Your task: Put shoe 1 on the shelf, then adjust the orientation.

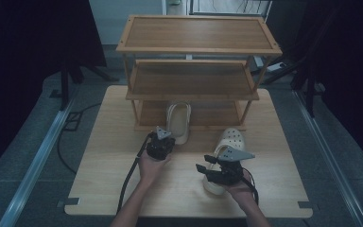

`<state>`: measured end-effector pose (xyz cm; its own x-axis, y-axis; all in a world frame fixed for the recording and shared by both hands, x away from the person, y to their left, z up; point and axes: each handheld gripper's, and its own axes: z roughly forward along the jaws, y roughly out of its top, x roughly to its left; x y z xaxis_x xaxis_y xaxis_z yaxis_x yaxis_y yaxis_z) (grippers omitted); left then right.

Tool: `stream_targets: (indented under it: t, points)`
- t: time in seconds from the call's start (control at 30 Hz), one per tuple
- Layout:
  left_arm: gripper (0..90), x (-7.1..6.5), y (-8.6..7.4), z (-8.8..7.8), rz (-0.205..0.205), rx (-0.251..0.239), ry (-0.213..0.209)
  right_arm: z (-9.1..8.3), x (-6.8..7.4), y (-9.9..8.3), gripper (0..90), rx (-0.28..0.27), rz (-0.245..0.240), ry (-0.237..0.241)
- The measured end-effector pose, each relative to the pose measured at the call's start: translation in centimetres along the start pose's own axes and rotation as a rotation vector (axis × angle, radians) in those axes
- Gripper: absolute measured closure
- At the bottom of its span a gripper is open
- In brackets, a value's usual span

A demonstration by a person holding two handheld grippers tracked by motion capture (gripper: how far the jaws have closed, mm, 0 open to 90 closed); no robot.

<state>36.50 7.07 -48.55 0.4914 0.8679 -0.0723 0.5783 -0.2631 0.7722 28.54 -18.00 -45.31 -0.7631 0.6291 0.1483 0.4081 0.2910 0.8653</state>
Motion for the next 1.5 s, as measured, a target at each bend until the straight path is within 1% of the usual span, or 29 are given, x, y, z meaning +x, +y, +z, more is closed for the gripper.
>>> stream_targets:
  t: [0.07, 0.17, 0.2, 0.27, 0.33, 0.43, 0.53, 0.6, 0.7, 0.87, 0.93, 0.97, 1.0, 1.03, 1.07, 1.1, 1.13, 1.17, 1.2, 1.23, 1.27, 1.3, 1.33, 1.37, 1.4, 1.43, 1.47, 1.5]
  points:
    - [88.2, -0.2, 0.5, 0.6, 0.006, -0.001, 0.016, 0.0, -0.1, 0.0, 48.1, 0.001, 0.004, 0.000]
    - [88.0, -0.3, 0.8, 1.0, 0.012, -0.002, 0.015, -0.1, -0.1, -0.1, 48.1, 0.003, 0.003, 0.000]
    - [88.0, -0.3, 1.1, 1.4, 0.007, -0.006, 0.014, -0.1, -0.1, -0.1, 48.1, 0.002, 0.004, -0.002]
    - [87.9, -0.3, 1.2, 1.6, 0.005, -0.006, 0.016, -0.1, -0.1, -0.1, 48.1, 0.000, 0.005, -0.003]
    - [87.7, -0.3, 1.7, 2.2, 0.002, -0.009, 0.025, -0.1, -0.2, -0.1, 48.1, -0.002, 0.008, -0.004]
    - [87.4, -0.3, 1.9, 2.6, 0.002, -0.007, 0.030, -0.1, -0.3, -0.1, 48.1, -0.001, 0.008, -0.005]
    - [87.2, -0.3, 2.1, 3.2, -0.013, -0.030, 0.036, -0.1, -0.4, -0.1, 48.1, 0.000, 0.011, -0.006]
    - [87.2, -0.2, 2.2, 3.3, -0.010, -0.028, 0.035, -0.1, -0.4, -0.1, 48.1, -0.002, 0.013, -0.007]
    - [86.9, -0.3, 2.5, 3.7, -0.017, -0.032, 0.035, -0.2, -0.4, -0.1, 48.2, -0.005, 0.019, -0.009]
    - [85.1, -0.4, 2.8, 4.2, -0.009, -0.033, 0.030, -0.4, 0.0, -0.5, 48.1, 0.005, 0.014, -0.016]
    - [80.0, -0.7, 2.6, 4.1, 0.007, -0.040, 0.034, -0.6, 0.2, -0.7, 48.1, 0.008, 0.016, -0.020]
    - [76.0, -0.8, 2.5, 3.8, 0.024, -0.040, 0.037, -0.7, 0.3, -0.7, 48.0, 0.005, 0.015, -0.023]
    - [69.3, -1.1, 2.1, 3.1, 0.038, -0.059, 0.029, -0.9, 0.4, -0.9, 48.0, 0.005, 0.018, -0.029]
    - [65.9, -1.1, 2.1, 3.1, 0.038, -0.059, 0.029, -0.9, 0.4, -0.9, 48.0, 0.005, 0.018, -0.029]
    - [62.7, -1.2, 1.8, 2.0, 0.061, -0.078, 0.019, -1.2, 0.5, -1.0, 48.0, 0.005, 0.021, -0.034]
    - [59.9, -1.2, 1.8, 2.0, 0.061, -0.078, 0.019, -1.2, 0.5, -1.0, 48.1, 0.005, 0.022, -0.036]
    - [57.2, -1.4, 1.6, 1.3, 0.051, -0.090, 0.011, -1.3, 0.5, -1.1, 48.0, 0.003, 0.024, -0.041]
    - [57.2, -1.3, 1.5, 0.6, 0.056, -0.093, -0.003, -1.3, 0.5, -1.1, 48.0, 0.003, 0.024, -0.041]
    - [55.0, -1.2, 1.0, -1.0, 0.061, -0.095, -0.013, -1.4, 0.6, -1.2, 48.0, 0.005, 0.027, -0.044]
    - [53.6, -1.2, 1.0, -1.0, 0.061, -0.095, -0.013, -1.4, 0.6, -1.2, 48.0, 0.005, 0.027, -0.044]
    - [53.6, -1.1, 0.7, -1.9, 0.063, -0.091, -0.030, -1.4, 0.6, -1.2, 48.1, 0.005, 0.028, -0.046]
    - [51.8, -1.0, 0.4, -2.7, 0.058, -0.095, -0.041, -1.4, 0.7, -1.3, 48.1, 0.006, 0.031, -0.048]
    - [49.4, -0.7, -0.3, -3.9, 0.045, -0.100, -0.058, -1.3, 0.8, -1.3, 48.2, 0.008, 0.025, -0.051]
    - [48.2, -0.7, -0.3, -3.9, 0.045, -0.100, -0.058, -1.3, 0.8, -1.3, 48.2, 0.008, 0.025, -0.051]
    - [48.2, -0.6, -0.9, -4.7, 0.035, -0.105, -0.071, -1.3, 0.9, -1.2, 48.4, 0.011, 0.024, -0.048]
    - [46.3, -0.3, -1.4, -5.4, 0.031, -0.109, -0.079, -1.1, 1.0, -1.2, 49.3, 0.010, 0.022, -0.046]
    - [44.6, -0.2, -1.8, -5.8, 0.028, -0.107, -0.083, -1.0, 1.1, -1.2, 50.9, 0.015, 0.018, -0.040]
    - [43.0, 0.2, -2.5, -6.7, 0.005, -0.115, -0.100, -0.8, 1.1, -1.3, 53.9, 0.027, 0.017, -0.016]
